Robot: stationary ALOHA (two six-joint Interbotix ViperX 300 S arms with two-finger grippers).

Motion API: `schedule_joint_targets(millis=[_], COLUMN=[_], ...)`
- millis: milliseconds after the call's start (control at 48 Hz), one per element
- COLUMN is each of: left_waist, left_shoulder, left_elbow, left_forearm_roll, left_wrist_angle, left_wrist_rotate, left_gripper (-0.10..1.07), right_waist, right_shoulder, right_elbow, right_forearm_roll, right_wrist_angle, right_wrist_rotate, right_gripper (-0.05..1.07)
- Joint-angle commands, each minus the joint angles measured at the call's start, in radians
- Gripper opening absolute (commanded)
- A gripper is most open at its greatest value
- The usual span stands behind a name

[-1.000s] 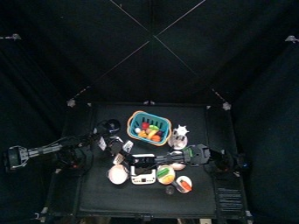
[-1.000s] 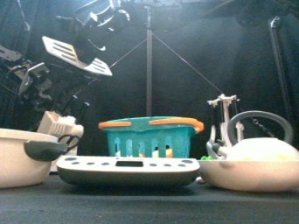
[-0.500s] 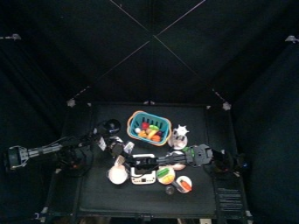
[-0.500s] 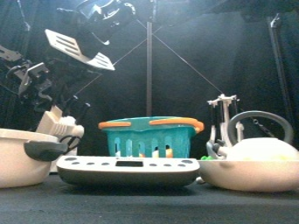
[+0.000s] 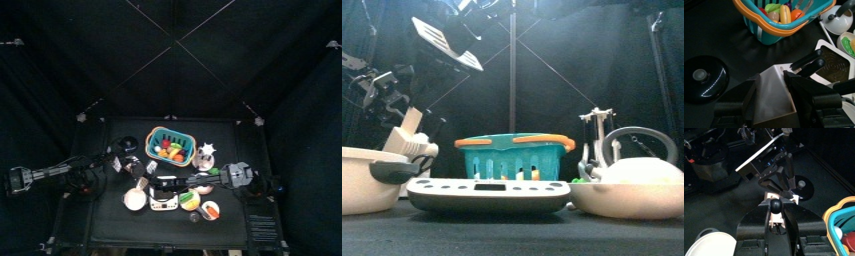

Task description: Pull out cleaver

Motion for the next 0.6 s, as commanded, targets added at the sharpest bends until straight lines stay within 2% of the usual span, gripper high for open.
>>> schedule_joint_targets(millis=[0, 292, 583], left_waist=[0.000, 0.000, 0.000], left_shoulder=[0.003, 0.003, 0.003], left_elbow=[-0.008, -0.006, -0.006], left_forearm_roll=[0.003, 0.003, 0.003], left_wrist_angle=[0.003, 0.003, 0.003], left_wrist_rotate=[0.002, 0.003, 0.003], left_gripper=[0.81, 0.81, 0.81], right_waist=[-0.005, -0.006, -0.006], right_shoulder=[-0.074, -0.092, -0.146], right_elbow=[-0.008, -0.005, 0.063], right_forearm_roll=[-0.008, -0.014, -0.014], right_wrist_angle=[-0.009, -0.018, -0.017], right_wrist_rotate=[0.002, -0.008, 0.000], right_gripper=[0.55, 0.55, 0.55])
